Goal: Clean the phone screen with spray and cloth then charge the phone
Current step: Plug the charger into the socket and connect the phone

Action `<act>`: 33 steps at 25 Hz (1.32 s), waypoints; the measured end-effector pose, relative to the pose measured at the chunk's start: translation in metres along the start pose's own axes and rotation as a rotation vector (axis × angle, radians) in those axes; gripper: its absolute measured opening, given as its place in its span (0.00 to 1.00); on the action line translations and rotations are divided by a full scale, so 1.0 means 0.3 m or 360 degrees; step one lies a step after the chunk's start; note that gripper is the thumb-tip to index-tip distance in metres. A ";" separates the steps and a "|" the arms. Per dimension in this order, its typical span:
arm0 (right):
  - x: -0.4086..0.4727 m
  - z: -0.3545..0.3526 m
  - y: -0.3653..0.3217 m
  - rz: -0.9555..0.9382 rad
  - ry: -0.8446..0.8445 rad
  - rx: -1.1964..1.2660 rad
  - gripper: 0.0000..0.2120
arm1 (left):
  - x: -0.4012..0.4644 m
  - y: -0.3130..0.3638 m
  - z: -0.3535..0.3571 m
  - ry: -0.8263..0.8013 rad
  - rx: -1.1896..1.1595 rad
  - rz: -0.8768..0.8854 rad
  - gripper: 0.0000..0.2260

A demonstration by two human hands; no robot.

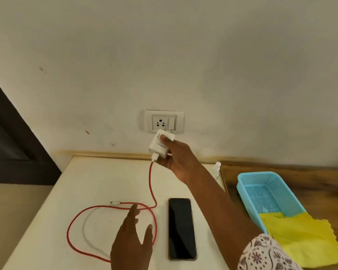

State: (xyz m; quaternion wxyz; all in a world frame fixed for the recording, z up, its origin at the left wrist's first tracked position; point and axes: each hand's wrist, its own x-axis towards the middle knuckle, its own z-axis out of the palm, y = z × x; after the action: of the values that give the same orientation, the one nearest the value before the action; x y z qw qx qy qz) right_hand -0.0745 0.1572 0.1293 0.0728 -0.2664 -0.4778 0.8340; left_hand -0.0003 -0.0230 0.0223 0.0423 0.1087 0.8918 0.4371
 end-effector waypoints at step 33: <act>0.253 0.046 -0.036 -0.0112 0.0621 -0.0272 0.25 | 0.065 -0.061 0.091 -0.0629 0.1099 0.0131 0.37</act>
State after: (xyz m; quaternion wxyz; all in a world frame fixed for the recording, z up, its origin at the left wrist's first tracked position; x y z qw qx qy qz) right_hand -0.1475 0.1810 0.1154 0.1702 -0.4110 -0.5327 0.7199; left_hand -0.0175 -0.0082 -0.0085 0.1564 0.2340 0.9559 0.0836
